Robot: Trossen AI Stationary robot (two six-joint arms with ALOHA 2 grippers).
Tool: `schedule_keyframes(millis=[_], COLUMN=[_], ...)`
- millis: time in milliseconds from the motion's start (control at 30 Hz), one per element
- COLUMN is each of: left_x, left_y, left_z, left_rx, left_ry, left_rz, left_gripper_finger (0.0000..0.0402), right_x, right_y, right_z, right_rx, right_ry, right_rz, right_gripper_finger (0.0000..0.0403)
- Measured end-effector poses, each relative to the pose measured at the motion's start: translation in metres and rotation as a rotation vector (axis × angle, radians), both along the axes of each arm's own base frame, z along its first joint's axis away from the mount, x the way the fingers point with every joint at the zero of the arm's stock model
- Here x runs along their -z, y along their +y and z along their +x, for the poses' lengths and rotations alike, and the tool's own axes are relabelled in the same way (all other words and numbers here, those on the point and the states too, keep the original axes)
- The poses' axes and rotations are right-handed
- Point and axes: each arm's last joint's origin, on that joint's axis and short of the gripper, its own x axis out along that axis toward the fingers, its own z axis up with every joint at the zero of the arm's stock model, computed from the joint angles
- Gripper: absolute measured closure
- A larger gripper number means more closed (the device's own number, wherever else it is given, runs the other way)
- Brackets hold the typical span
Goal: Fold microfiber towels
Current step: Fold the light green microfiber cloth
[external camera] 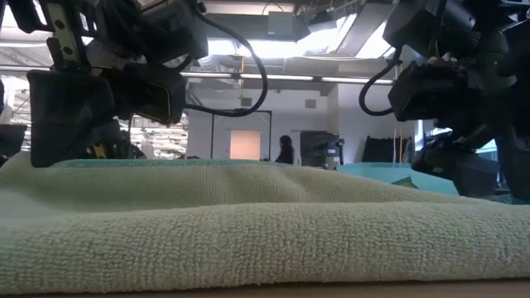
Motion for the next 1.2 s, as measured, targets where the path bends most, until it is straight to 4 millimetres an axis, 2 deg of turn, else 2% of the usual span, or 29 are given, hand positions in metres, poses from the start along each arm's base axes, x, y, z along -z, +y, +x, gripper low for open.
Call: schedule_keyframes(millis=[133, 400, 600, 767, 1000, 1200], left_x=[0.0, 0.0, 0.0, 0.0, 0.003, 0.003], left_y=[0.0, 0.0, 0.0, 0.0, 0.001, -0.005], left_z=[0.0, 0.0, 0.0, 0.0, -0.008, -0.014], left_rx=[0.0, -0.002, -0.005, -0.008, -0.048, -0.05], left_ry=[0.002, 0.003, 0.004, 0.01, 0.135, 0.198], left_rz=[0.001, 0.002, 0.003, 0.004, 0.015, 0.017], left_gripper_finger=[0.0401, 0.0401, 0.0401, 0.0401, 0.0402, 0.0401], right_x=[0.0, -0.002, -0.004, -0.003, -0.003, -0.015], right_y=[0.0, 0.001, 0.002, 0.002, 0.001, 0.0], right_z=[0.0, 0.004, 0.007, 0.006, 0.005, 0.004], right_rx=[0.013, 0.021, 0.028, 0.044, 0.045, 0.082], right_ry=[0.007, -0.036, -0.065, -0.046, -0.034, -0.087], right_rz=[0.004, 0.022, 0.036, 0.039, 0.041, 0.029], right_gripper_finger=[0.0209, 0.0323, 0.0373, 0.0395, 0.0398, 0.0399])
